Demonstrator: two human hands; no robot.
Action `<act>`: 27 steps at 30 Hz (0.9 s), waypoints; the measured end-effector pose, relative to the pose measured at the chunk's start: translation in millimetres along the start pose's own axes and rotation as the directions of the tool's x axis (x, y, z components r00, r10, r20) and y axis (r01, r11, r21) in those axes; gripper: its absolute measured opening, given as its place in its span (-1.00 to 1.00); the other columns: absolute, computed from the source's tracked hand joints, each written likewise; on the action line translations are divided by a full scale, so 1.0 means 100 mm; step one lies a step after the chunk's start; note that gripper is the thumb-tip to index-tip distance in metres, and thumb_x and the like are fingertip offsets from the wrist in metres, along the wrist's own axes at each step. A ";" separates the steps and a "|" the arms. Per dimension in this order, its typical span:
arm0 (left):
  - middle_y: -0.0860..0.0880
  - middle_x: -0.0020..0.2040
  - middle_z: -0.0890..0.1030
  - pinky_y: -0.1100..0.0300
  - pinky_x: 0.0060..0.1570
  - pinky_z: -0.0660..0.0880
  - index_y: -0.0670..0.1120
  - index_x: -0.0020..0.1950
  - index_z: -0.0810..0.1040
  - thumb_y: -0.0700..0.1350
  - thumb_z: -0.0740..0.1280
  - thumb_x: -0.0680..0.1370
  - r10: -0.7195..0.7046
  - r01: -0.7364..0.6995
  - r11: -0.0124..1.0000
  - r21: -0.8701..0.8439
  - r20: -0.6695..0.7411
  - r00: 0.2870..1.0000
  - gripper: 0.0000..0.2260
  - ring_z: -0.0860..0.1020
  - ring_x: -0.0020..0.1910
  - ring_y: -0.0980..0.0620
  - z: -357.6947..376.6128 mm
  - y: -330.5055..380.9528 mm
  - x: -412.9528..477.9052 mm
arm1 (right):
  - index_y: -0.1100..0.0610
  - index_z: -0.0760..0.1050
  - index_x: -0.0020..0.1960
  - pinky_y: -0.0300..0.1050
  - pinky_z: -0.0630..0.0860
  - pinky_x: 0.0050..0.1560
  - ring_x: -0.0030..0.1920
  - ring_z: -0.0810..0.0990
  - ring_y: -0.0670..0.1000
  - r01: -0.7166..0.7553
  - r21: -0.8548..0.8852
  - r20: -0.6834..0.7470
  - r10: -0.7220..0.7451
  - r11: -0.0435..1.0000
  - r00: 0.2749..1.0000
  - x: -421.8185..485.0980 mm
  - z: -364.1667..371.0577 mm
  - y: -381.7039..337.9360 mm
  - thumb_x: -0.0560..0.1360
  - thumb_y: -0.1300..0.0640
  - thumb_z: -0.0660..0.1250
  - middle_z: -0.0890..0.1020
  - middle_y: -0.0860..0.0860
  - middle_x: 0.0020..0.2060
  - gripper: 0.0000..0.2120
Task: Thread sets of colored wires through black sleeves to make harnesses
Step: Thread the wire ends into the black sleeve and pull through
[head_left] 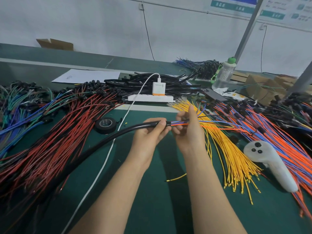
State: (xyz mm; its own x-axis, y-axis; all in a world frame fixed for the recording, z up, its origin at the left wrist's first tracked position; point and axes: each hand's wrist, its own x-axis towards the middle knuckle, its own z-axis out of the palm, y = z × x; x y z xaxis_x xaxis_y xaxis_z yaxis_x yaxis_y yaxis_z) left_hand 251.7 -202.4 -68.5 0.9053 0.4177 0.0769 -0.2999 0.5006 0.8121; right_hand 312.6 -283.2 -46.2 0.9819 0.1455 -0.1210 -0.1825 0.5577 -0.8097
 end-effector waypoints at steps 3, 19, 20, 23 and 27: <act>-0.08 -0.18 0.65 0.36 -0.17 0.56 -0.18 -0.06 0.55 -0.27 0.27 0.56 -0.082 0.082 0.997 -0.002 0.041 0.996 -0.93 0.65 -0.22 0.10 -0.02 0.00 0.01 | 0.17 0.45 -0.31 -0.32 0.24 -0.59 -0.61 0.29 -0.13 0.022 -0.095 -0.001 -0.022 0.995 1.000 0.02 -0.05 -0.02 0.62 -0.07 0.17 0.45 -0.04 -0.54 -0.57; 0.02 -0.24 0.63 0.41 -0.31 0.50 -0.18 -0.05 0.58 -0.25 0.25 0.57 -0.100 0.101 0.994 -0.034 0.038 0.994 -0.89 0.55 -0.37 0.22 -0.01 0.03 0.02 | 0.11 0.56 -0.21 -0.37 0.35 -0.51 -0.55 0.44 -0.16 0.092 -0.337 0.133 -0.050 0.937 0.990 -0.10 0.10 0.17 0.64 -0.06 0.11 0.59 -0.08 -0.48 -0.60; 0.03 -0.27 0.64 0.42 -0.30 0.51 -0.19 -0.07 0.58 -0.26 0.25 0.57 -0.081 0.082 0.996 -0.035 0.023 0.996 -0.88 0.56 -0.37 0.21 -0.02 0.05 0.02 | 0.07 0.59 -0.21 -0.37 0.33 -0.51 -0.54 0.42 -0.17 0.060 -0.304 0.143 -0.017 0.951 0.990 -0.12 0.13 0.18 0.63 -0.07 0.13 0.58 -0.11 -0.46 -0.61; 0.03 -0.32 0.65 0.42 -0.31 0.52 -0.21 -0.11 0.58 -0.28 0.27 0.56 -0.044 0.044 0.998 -0.046 -0.007 0.999 -0.89 0.58 -0.37 0.20 -0.05 0.13 0.04 | 0.02 0.59 -0.16 -0.34 0.14 -0.55 -0.59 0.24 -0.16 -0.062 0.158 0.196 0.030 0.985 0.980 -0.07 0.05 0.02 0.55 -0.09 0.23 0.49 -0.11 -0.40 -0.74; 0.03 -0.31 0.66 0.43 -0.33 0.52 -0.20 -0.14 0.59 -0.27 0.30 0.54 -0.001 -0.009 0.991 -0.134 -0.071 0.997 -0.89 0.58 -0.38 0.20 -0.17 0.26 0.10 | 0.04 0.34 -0.28 -0.32 0.06 -0.60 -0.63 0.16 -0.14 0.010 0.431 0.110 -0.063 0.902 0.992 0.04 -0.20 -0.21 0.61 -0.06 0.16 0.41 -0.10 -0.49 -0.68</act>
State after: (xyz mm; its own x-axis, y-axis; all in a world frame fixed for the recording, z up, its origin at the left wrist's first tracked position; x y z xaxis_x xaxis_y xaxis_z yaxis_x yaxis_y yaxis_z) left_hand 247.6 -172.4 -56.7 0.8820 0.4700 0.0348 -0.3453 0.5942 0.7264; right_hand 321.4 -311.0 -40.9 0.9801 0.1986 -0.0058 -0.1766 0.8570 -0.4842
